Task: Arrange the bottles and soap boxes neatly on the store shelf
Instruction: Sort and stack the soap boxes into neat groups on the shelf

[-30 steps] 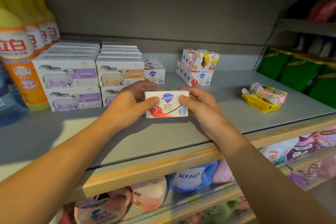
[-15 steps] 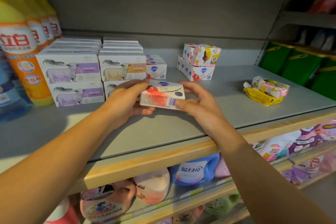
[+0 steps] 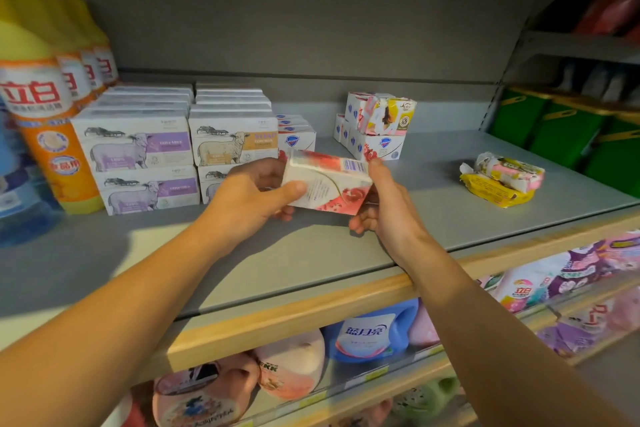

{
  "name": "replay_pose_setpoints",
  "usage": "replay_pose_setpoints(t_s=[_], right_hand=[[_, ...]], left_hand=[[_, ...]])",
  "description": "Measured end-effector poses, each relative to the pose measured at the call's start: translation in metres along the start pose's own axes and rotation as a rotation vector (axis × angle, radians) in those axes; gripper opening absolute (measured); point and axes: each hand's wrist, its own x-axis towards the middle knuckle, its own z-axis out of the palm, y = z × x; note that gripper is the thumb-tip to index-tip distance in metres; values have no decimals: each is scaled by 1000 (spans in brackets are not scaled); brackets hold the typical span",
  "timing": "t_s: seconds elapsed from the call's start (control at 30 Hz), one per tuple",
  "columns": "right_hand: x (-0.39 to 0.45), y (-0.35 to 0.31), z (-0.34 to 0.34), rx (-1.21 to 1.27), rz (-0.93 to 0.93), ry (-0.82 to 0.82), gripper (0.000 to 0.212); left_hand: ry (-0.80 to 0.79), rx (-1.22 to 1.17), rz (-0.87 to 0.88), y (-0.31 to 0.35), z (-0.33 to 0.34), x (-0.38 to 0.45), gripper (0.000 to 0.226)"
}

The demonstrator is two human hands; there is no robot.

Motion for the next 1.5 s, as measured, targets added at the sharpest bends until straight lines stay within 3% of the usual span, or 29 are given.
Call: replay_pose_setpoints(t_s=[0.07, 0.2, 0.47, 0.57, 0.67, 0.73, 0.8, 1.0, 1.13, 1.3, 1.4, 1.5], right_hand=[[-1, 0, 1, -32, 5, -37, 66], [-3, 4, 0, -98, -78, -104, 35], [-5, 5, -3, -106, -100, -47, 41], [-5, 7, -4, -112, -131, -33, 29], [-5, 8, -5, -50, -152, -87, 23], [-3, 10, -7, -12, -151, -104, 28], [-3, 10, -8, 1, -170, -118, 34], [0, 3, -6, 177, -129, -173, 38], [4, 6, -6, 166, -141, -112, 30], [6, 14, -7, 159, -163, -119, 60], [3, 14, -7, 43, -173, -141, 60], [1, 14, -7, -66, -180, -136, 55]], left_hand=[[118, 55, -22, -1, 0, 2, 23], [166, 92, -102, 1, 1, 1, 35], [104, 61, -145, 5, 3, -2, 35], [123, 152, -120, 5, 2, -2, 32], [187, 396, -15, 2, -1, -1, 34], [193, 467, 39, 4, -1, -2, 23], [139, 381, 66, 6, 0, -3, 10], [-18, 25, 3, 15, 1, -8, 39], [-127, 31, -1, 17, 11, -13, 42], [-59, 52, 21, 10, 10, -6, 54], [34, 206, 34, 3, 6, -2, 58], [120, 339, 59, -1, 2, 0, 40]])
